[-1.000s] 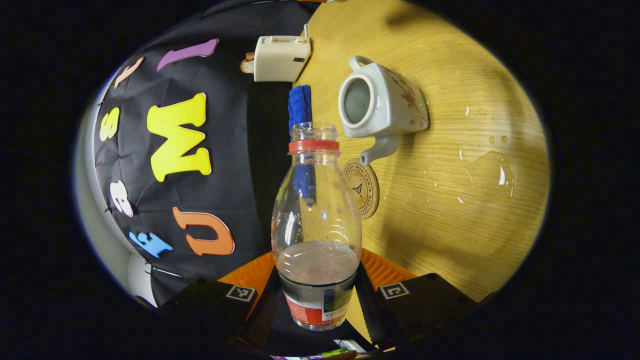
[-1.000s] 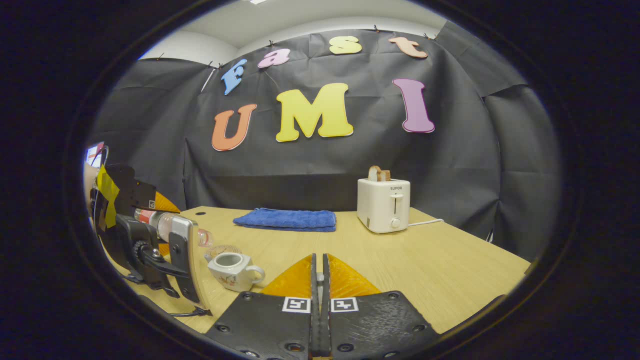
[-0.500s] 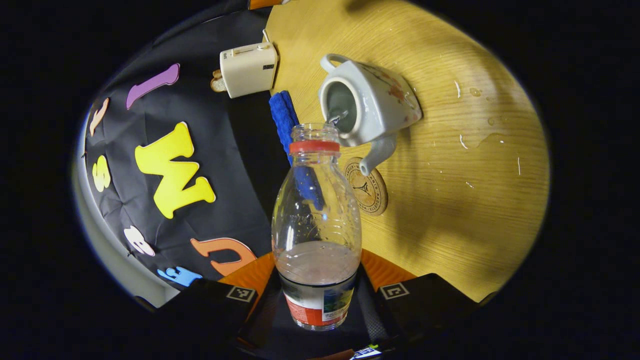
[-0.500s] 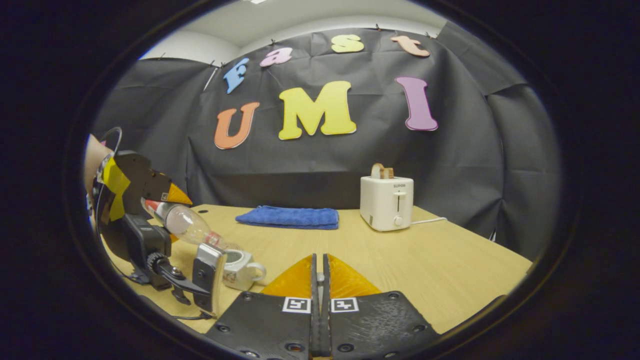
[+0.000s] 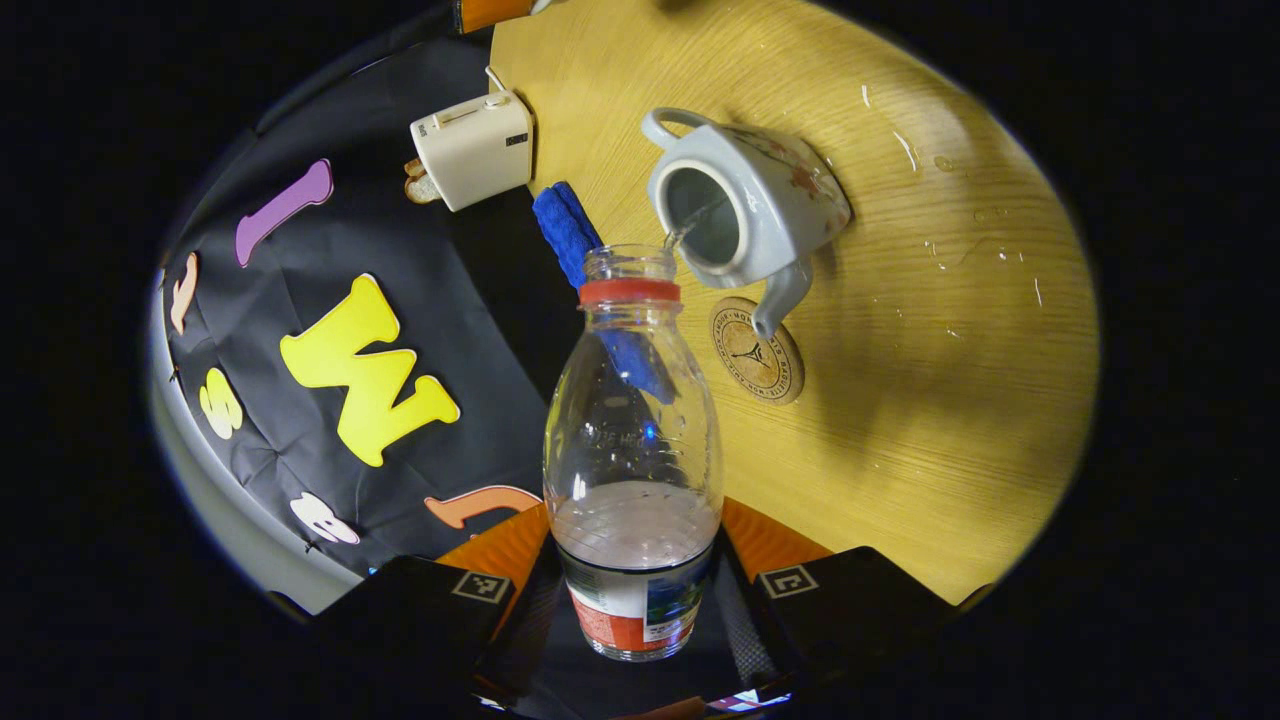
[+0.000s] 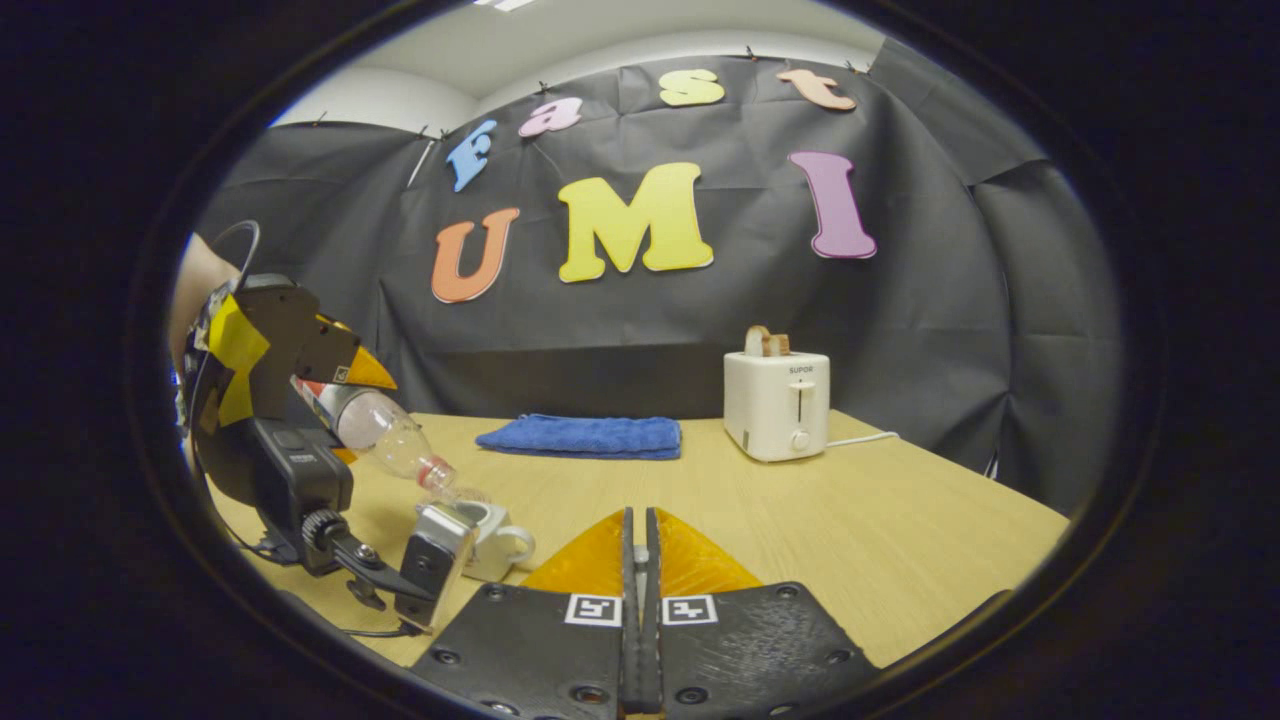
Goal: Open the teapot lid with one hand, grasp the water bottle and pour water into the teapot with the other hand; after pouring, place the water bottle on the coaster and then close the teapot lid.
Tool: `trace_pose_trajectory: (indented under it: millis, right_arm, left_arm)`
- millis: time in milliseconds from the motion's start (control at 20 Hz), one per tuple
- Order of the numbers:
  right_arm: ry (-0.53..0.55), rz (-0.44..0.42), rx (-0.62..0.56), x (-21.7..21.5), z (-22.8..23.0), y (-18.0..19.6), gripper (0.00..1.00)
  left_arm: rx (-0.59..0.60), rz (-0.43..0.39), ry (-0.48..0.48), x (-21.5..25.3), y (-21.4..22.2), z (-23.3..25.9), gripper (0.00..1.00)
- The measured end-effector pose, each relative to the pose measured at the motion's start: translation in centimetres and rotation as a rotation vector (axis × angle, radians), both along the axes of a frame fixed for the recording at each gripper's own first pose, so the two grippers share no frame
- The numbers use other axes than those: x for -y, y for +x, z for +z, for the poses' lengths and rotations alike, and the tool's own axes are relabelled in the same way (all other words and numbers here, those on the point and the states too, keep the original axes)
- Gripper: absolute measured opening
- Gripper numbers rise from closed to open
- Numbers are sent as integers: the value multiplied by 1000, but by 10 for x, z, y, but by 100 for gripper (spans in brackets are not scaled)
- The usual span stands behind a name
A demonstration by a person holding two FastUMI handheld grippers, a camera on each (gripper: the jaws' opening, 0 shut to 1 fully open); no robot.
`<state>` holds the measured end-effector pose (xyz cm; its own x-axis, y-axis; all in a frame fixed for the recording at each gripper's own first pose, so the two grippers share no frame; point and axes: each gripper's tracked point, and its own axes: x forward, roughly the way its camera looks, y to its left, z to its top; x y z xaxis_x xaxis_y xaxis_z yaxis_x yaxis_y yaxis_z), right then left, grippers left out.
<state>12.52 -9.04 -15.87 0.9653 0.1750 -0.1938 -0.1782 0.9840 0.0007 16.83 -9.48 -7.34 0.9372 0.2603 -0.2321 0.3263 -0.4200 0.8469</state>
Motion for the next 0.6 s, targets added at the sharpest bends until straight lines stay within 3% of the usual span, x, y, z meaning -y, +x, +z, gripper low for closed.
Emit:
trace_pose_trajectory:
  millis: [300,350,400,550,600]
  right_arm:
    - [15,3,-3,2,-1,1,0]
    - [16,4,-3,3,-1,0,0]
    - [17,5,-3,2,0,0,0]
    - [23,4,1,6,1,0,0]
    - [26,2,0,7,1,0,0]
  left_arm:
    - [48,-61,179,16,-3,18,75]
    - [52,-72,202,20,-4,19,80]
    - [54,-79,220,22,-4,21,75]
    - [58,-80,250,26,-9,24,75]
    - [56,-82,254,27,-8,24,80]
